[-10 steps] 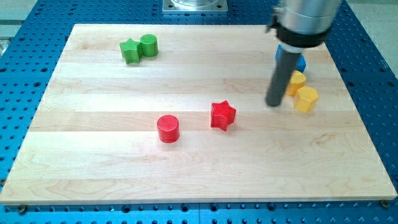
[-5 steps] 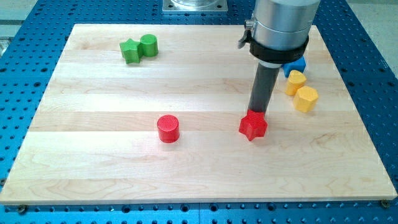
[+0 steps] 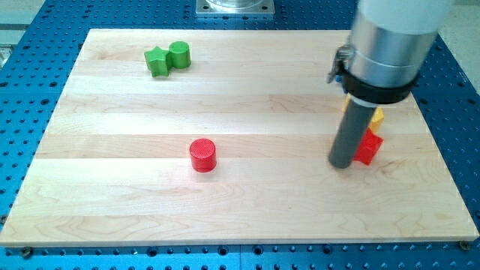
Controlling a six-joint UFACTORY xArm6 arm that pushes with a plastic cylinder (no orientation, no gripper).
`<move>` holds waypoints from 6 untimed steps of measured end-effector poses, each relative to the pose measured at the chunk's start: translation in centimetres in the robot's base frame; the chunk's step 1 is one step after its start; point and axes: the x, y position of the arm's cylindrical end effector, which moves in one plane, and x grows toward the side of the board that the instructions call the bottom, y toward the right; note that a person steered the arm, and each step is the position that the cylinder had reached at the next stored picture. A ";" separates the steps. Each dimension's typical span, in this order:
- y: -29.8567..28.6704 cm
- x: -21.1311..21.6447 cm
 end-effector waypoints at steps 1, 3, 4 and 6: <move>-0.5 0.3; -21.4 5.9; -31.9 3.9; -20.9 -2.4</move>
